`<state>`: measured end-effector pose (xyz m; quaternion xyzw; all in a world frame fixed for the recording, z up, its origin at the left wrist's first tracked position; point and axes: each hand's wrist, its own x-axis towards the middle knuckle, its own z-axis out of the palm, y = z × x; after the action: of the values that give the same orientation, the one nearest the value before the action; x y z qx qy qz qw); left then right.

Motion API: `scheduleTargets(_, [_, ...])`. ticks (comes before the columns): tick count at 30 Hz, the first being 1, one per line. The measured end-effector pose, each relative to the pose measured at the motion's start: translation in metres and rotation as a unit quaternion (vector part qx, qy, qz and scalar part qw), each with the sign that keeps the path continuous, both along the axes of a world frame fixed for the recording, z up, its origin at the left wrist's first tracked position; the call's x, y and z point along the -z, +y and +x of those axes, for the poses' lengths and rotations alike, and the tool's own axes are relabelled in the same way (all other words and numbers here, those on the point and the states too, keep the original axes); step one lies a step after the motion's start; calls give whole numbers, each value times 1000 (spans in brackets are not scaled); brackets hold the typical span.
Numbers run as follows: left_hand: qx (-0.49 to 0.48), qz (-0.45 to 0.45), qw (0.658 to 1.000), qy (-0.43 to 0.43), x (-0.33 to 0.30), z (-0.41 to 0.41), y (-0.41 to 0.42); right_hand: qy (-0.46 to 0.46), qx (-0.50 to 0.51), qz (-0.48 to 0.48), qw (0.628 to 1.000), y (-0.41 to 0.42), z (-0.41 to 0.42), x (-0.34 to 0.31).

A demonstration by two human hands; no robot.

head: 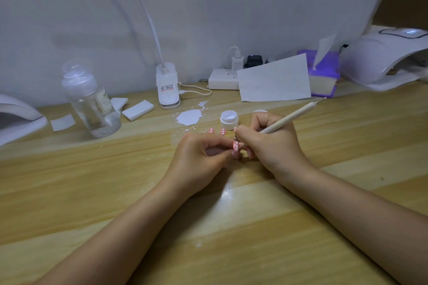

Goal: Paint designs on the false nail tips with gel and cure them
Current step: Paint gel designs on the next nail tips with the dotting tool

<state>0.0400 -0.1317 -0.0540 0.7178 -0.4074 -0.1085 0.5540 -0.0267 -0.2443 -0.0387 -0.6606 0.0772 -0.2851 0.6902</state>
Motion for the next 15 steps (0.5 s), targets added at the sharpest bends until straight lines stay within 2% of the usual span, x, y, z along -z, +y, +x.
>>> scheduleTargets(15, [-14,16,1000,-15,-5,-5,1,-1,5,-20,1000,-1,0,2])
